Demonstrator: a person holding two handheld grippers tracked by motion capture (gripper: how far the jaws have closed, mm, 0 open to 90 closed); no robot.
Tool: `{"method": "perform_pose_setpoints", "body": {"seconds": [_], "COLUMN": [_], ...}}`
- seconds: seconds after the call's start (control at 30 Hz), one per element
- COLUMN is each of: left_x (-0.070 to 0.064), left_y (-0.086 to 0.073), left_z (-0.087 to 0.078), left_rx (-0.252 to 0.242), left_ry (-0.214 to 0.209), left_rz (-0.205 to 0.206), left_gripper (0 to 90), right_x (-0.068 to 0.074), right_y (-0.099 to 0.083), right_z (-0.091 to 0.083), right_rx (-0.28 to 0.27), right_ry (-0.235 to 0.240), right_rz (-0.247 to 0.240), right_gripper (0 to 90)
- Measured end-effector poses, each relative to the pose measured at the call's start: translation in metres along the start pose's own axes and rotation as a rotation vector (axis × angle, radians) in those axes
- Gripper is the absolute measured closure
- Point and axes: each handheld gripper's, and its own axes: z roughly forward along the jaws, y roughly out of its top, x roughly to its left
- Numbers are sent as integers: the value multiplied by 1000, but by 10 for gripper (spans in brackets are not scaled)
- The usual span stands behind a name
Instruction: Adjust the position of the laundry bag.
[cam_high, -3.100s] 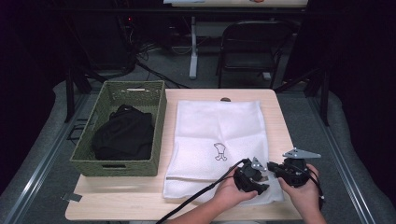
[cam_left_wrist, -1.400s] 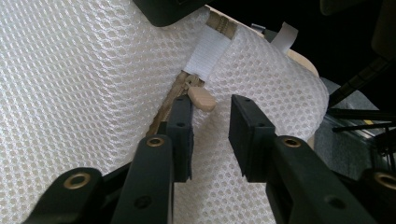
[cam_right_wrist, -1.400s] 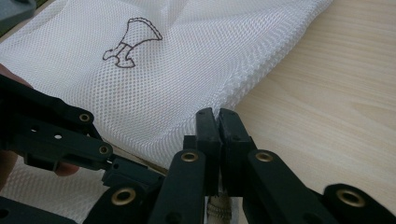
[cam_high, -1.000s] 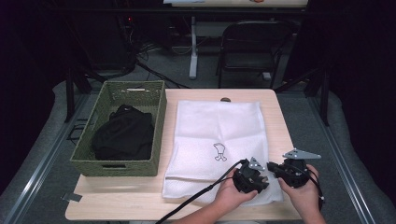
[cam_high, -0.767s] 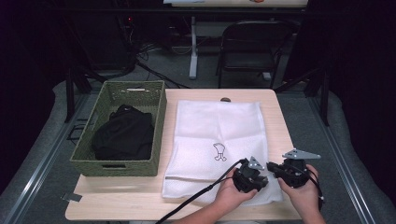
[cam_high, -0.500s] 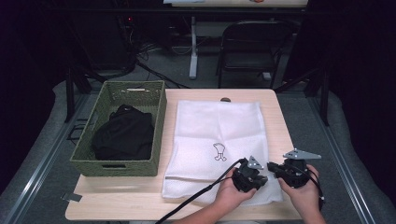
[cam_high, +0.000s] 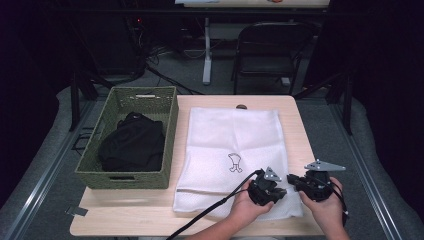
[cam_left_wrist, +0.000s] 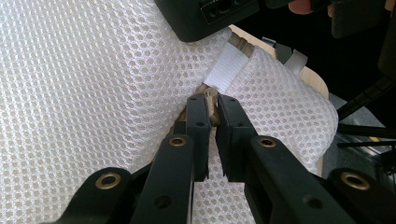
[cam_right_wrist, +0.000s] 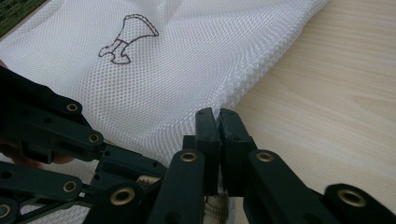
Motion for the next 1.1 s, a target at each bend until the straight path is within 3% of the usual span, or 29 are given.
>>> {"method": "perform_pose_setpoints", "body": {"seconds": [0.47, 0.7, 0.8, 1.1], "left_x": [0, 1, 1, 3], "left_y": [0, 1, 1, 0], "left_z": [-1, -2, -2, -1], "left_rx": [-6, -1, -2, -13], "left_ry": [-16, -20, -22, -32], "left_rz": [-16, -17, -18, -32], "left_gripper": [842, 849, 852, 865], "right_x": [-3, -9, -9, -10], "right_y": [-2, -5, -6, -14], "right_z": [-1, -6, -8, -15], "right_rx": [-4, -10, -8, 14], "right_ry": [17, 49, 50, 72], "right_rz": [20, 69, 69, 96], "right_gripper": [854, 745, 701, 644]}}
